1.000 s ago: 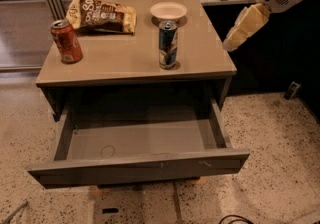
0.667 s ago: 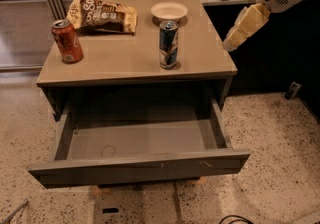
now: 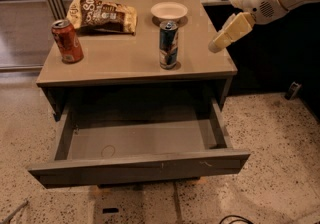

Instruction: Place redbull can into top drawer

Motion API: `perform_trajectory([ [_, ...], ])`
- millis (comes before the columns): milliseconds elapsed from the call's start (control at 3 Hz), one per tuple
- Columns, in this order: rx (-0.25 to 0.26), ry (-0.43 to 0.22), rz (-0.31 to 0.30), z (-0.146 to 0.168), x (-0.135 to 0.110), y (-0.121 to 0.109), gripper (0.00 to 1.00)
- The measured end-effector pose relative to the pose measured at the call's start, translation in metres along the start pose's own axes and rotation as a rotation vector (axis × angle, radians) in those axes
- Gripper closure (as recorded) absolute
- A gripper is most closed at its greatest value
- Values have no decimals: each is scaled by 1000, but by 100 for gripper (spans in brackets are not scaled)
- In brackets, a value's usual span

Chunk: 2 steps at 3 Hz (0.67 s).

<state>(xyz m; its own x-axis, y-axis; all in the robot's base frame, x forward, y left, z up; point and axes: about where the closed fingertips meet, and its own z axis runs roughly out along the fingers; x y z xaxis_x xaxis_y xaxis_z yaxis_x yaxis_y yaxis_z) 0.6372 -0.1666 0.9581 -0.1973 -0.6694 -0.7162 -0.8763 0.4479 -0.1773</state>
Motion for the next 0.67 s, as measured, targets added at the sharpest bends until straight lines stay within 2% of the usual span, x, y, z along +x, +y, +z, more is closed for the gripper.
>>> perform_trajectory([
  [333,-57,-99,-12,28,-26,4,0],
  [667,-103,-148,-45,54,-49,8,0],
])
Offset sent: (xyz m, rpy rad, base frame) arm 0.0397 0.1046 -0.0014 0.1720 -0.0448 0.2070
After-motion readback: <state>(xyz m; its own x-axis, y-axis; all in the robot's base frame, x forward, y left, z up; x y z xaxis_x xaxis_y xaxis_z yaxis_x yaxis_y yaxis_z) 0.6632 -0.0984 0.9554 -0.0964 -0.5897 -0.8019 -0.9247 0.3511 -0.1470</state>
